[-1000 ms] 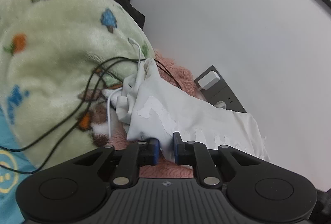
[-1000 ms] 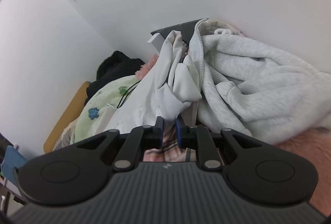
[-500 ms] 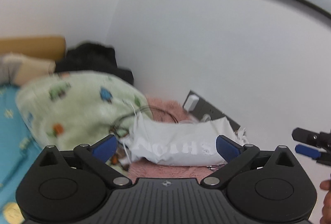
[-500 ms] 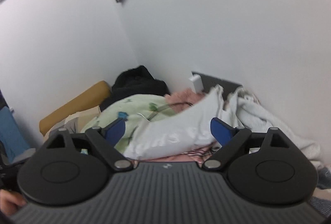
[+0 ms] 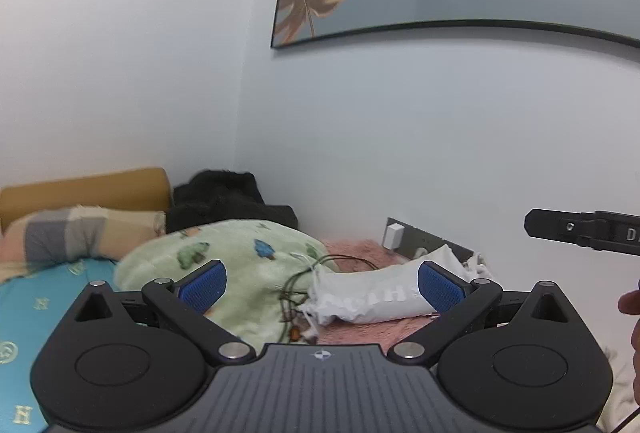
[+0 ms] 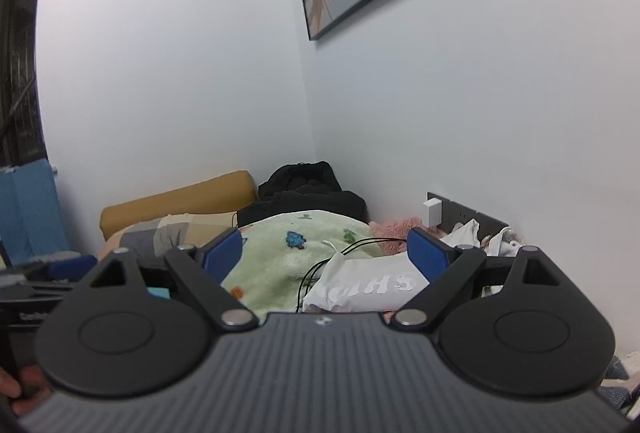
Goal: Fold clothes
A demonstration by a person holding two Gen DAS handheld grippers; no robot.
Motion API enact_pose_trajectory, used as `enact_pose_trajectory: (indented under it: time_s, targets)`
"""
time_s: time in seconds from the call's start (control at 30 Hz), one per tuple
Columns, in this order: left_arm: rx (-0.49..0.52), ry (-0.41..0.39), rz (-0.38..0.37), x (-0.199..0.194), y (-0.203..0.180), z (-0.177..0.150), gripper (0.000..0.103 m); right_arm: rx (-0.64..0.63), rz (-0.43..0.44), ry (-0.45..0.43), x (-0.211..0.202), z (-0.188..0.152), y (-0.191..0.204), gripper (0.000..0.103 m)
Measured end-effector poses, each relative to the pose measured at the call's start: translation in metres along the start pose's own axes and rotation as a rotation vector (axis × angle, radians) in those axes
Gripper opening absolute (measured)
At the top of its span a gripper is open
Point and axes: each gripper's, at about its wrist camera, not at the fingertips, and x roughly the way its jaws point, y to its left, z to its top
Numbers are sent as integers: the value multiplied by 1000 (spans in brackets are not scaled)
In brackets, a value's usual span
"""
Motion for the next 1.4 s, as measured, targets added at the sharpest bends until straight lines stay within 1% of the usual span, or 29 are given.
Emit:
enact_pose_trajectory:
  time_s: [0.1, 0.23, 0.3, 0.4, 0.43, 0.57, 0.67, 0.77, 0.9, 1.13, 1.27, 1.4]
  targets:
    - [-10, -21, 12, -15, 3, -10, 103, -36, -5, -18, -10, -9, 10, 91]
    - [-54, -21, 22, -25, 13, -28, 103, -53, -20, -36, -16, -24, 20, 91]
    - [-61, -26, 36, -28, 18, -36, 103, -52, -28, -47, -17, -33, 23, 91]
    - [-58, -54, 58, -32, 27, -50, 103, -69, -28, -62, -11, -47, 26, 91]
    - [-60, -61, 61, -33, 31, -54, 103, -76, -39, -75, -9, -52, 27, 91]
    - [-70, -63, 83, -31, 45, -71, 103, -61, -59, -99, 0, -72, 27, 91]
    - [-55, -73, 118, -28, 51, -81, 103, -70, -88, -98, 10, -85, 30, 91]
    - [-65, -77, 125, -25, 57, -89, 103, -110, -108, -96, 19, -97, 37, 91]
    - [-78, -71, 134, -21, 61, -95, 103, -156, -101, -82, 24, -110, 48, 91]
    - [-88, -57, 157, -20, 66, -104, 103, -172, -118, -66, 26, -114, 55, 91]
    - [-63, -57, 165, -21, 63, -104, 103, -182, -128, -56, 27, -116, 59, 91]
    - [-62, -48, 157, -20, 63, -105, 103, -191, -137, -47, 27, -119, 63, 91]
